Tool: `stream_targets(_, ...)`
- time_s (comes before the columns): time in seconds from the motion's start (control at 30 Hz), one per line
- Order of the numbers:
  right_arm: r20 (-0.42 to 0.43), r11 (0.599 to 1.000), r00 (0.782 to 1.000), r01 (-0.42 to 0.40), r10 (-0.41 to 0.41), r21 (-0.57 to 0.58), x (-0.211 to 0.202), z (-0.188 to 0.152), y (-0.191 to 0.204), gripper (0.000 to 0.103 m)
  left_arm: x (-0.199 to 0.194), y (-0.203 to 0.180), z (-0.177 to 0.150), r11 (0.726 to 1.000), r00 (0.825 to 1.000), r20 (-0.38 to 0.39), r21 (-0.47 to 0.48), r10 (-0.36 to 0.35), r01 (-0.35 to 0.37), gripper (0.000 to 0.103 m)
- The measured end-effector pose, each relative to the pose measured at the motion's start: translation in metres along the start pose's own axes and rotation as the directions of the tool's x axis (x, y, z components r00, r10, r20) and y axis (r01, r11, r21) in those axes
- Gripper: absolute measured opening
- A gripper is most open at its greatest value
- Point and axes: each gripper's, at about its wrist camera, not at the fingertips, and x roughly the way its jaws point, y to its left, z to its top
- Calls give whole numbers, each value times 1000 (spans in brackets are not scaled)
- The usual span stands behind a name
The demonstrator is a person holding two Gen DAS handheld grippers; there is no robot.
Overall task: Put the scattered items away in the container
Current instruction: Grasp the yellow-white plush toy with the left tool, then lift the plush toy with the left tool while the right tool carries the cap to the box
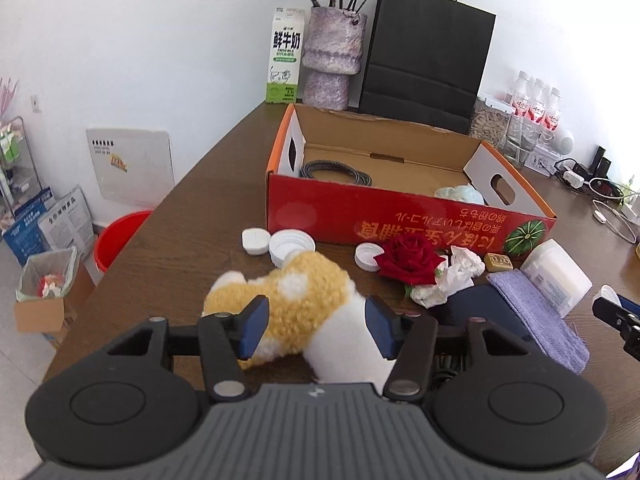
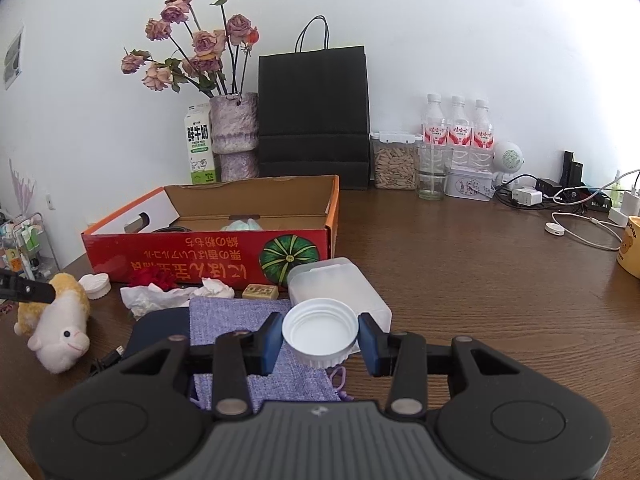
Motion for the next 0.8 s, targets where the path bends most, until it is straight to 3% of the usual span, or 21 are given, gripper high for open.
stream_targets(0.13,14,1000,1000,-27,27,-15,-2,2,-5,39,-2,-5,-1,996,999,-40,-85,-2,-2,56)
stream_targets(0.27,23,998,998,-50,50,-27,-3,7,-11,39,12,-18,3,989,995,-92,-134,45,-57,68)
stream_targets(0.43,27,997,998,-60,62,-44,-1,16,-15,39,35,-26,3,973,982,-151,-181,113,-140,68)
stream_targets(0.53,27,996,997,-74,75,-44,4,22,-15,39,50,-23,0,960,971,-200,-216,132,-175,65)
stream_targets(0.63,20,995,996,-92,92,-37,12,25,-14,39,53,-23,0,956,969,-189,-217,158,-198,58)
stream_targets(0.67,17,994,995,-99,99,-36,14,25,-14,39,52,-24,0,958,971,-183,-214,155,-193,50)
stream_targets(0.8,9,993,993,-114,115,-41,19,24,-10,39,49,-24,-2,967,976,-169,-190,138,-170,48)
